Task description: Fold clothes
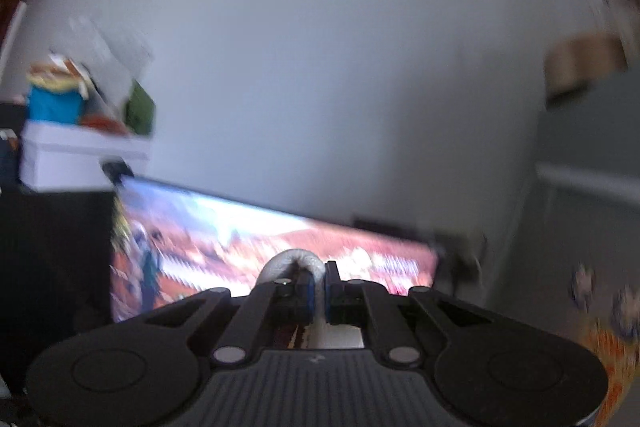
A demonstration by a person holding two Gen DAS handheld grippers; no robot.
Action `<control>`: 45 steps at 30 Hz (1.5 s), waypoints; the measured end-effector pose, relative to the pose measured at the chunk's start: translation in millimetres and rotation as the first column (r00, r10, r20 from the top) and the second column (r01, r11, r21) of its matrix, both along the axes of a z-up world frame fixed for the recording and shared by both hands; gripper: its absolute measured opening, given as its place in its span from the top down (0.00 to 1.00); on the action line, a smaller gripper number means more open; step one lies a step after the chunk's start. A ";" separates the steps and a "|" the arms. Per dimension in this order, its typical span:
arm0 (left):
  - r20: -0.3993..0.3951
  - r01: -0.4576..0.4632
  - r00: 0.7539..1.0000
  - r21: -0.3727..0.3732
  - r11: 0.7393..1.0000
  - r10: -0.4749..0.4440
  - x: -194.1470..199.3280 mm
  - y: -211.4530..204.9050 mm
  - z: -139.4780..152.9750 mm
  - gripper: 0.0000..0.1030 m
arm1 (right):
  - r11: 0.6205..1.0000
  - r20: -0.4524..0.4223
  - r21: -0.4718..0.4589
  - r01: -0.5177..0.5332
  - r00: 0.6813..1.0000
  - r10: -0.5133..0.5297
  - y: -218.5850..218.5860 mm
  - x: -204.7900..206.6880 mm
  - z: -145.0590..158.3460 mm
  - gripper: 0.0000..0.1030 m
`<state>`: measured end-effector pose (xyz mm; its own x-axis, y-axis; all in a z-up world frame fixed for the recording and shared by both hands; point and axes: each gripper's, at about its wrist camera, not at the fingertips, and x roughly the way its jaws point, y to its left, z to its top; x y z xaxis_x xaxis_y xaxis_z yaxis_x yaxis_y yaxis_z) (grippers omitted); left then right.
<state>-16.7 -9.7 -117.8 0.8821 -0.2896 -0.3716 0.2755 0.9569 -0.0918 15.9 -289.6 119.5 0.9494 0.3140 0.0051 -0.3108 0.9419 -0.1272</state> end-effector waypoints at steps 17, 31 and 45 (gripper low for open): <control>0.090 -0.088 0.992 -0.017 0.996 0.089 -5.8 29.8 22.5 0.03 | 0.980 -0.409 0.118 -0.162 0.891 0.196 -45.7 -0.3 -131.8 0.96; -0.120 -0.016 0.992 0.085 0.996 0.027 60.3 8.0 -50.3 0.03 | 0.986 -0.654 0.116 0.121 0.757 -0.016 -116.8 2.6 -313.7 0.82; -0.243 0.144 0.956 -0.110 0.984 -0.167 77.2 -4.7 -84.2 0.04 | 0.805 -0.637 0.592 -0.042 0.587 0.499 -24.6 87.1 -289.9 0.59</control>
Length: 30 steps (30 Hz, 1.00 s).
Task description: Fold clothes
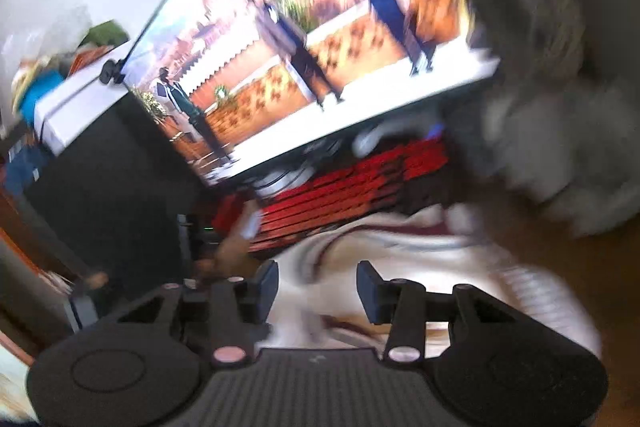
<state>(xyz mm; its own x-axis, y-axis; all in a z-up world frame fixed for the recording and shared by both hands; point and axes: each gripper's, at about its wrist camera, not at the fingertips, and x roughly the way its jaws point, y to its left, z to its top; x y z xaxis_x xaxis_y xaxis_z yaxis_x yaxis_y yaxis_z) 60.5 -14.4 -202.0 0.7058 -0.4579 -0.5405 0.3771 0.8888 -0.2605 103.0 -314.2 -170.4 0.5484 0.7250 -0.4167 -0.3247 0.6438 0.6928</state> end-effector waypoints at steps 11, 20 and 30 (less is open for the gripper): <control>-0.088 0.062 0.993 -0.182 0.981 -0.079 -1.3 12.7 -15.1 0.79 | 0.991 -0.159 0.089 0.102 0.983 -0.087 35.1 67.4 -41.1 0.89; -0.004 0.277 0.957 -0.287 0.917 -0.290 -45.9 21.5 9.5 0.88 | 0.999 0.201 -0.025 -0.031 0.979 0.036 27.8 -9.2 6.7 0.98; 0.114 0.257 0.965 -0.246 0.934 -0.236 -65.8 49.1 56.2 0.49 | 0.957 0.179 -0.198 -0.212 0.952 0.248 21.0 -108.0 -31.2 0.98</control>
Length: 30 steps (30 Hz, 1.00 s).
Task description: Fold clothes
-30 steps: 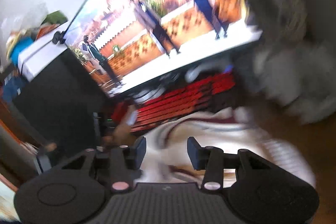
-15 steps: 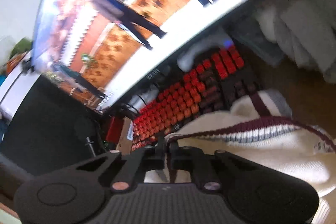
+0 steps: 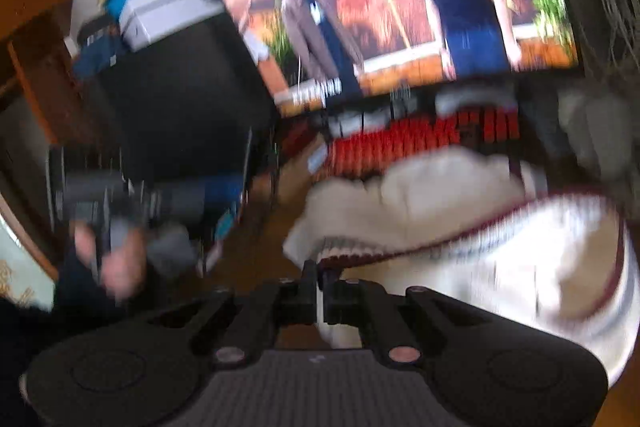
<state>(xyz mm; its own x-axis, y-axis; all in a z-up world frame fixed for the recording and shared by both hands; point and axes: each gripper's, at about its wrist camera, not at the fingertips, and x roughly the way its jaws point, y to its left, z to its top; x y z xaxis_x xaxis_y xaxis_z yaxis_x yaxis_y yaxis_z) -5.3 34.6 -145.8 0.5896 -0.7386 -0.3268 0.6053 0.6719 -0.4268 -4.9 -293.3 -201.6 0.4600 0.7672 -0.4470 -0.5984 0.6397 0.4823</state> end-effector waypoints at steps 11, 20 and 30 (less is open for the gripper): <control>-0.026 0.018 1.000 0.120 0.993 -0.015 53.8 -38.4 -11.1 0.48 | 0.980 -0.040 0.165 0.110 0.994 -0.105 -36.4 -18.8 -23.2 0.92; -0.055 0.037 0.998 0.130 0.991 -0.030 79.9 -51.2 -30.1 0.46 | 0.891 -0.152 0.386 0.240 0.969 -0.196 -64.0 26.9 -17.0 0.56; -0.158 0.190 0.972 0.110 0.976 -0.172 41.3 -52.0 -50.2 0.71 | 0.896 -0.177 0.315 0.313 0.947 -0.269 -49.0 36.3 -28.2 0.98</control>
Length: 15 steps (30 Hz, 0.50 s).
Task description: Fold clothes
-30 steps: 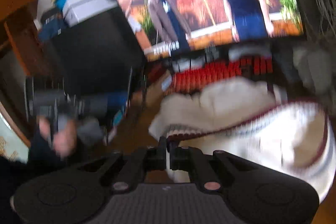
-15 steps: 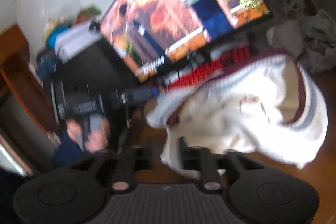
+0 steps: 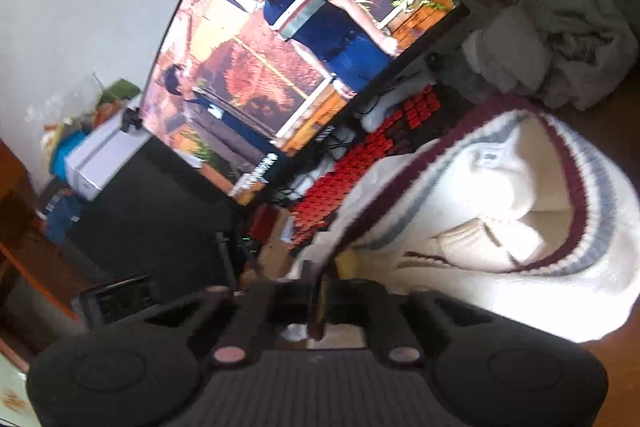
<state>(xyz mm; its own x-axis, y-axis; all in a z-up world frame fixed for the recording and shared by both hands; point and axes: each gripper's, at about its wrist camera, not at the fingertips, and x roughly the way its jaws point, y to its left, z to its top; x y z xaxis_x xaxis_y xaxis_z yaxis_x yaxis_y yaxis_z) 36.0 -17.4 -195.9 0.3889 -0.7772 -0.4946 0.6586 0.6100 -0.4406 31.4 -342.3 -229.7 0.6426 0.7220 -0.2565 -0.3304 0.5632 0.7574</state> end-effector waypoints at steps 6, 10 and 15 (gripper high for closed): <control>-0.004 -0.022 1.000 -0.065 0.998 0.022 -12.1 16.6 15.6 0.63 | 0.991 -0.015 -0.091 -0.101 0.995 0.100 9.3 -29.2 -22.3 0.98; 0.056 -0.026 0.998 -0.058 0.998 0.029 -4.6 17.3 33.5 0.51 | 0.981 -0.068 -0.160 -0.111 0.993 0.102 18.3 -39.8 -46.6 0.99; -0.057 -0.040 0.997 0.054 0.998 0.043 32.3 0.1 25.9 0.53 | 0.970 -0.059 -0.207 -0.128 0.991 0.119 30.1 -46.1 -57.8 0.99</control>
<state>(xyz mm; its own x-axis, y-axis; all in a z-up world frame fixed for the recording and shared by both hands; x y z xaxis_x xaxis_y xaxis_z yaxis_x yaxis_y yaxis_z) 68.4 -17.3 -170.0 0.3895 -0.7330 -0.5577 0.6065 0.6598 -0.4437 -14.7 -312.2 -287.5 0.5357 0.7220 -0.4378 -0.3748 0.6679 0.6430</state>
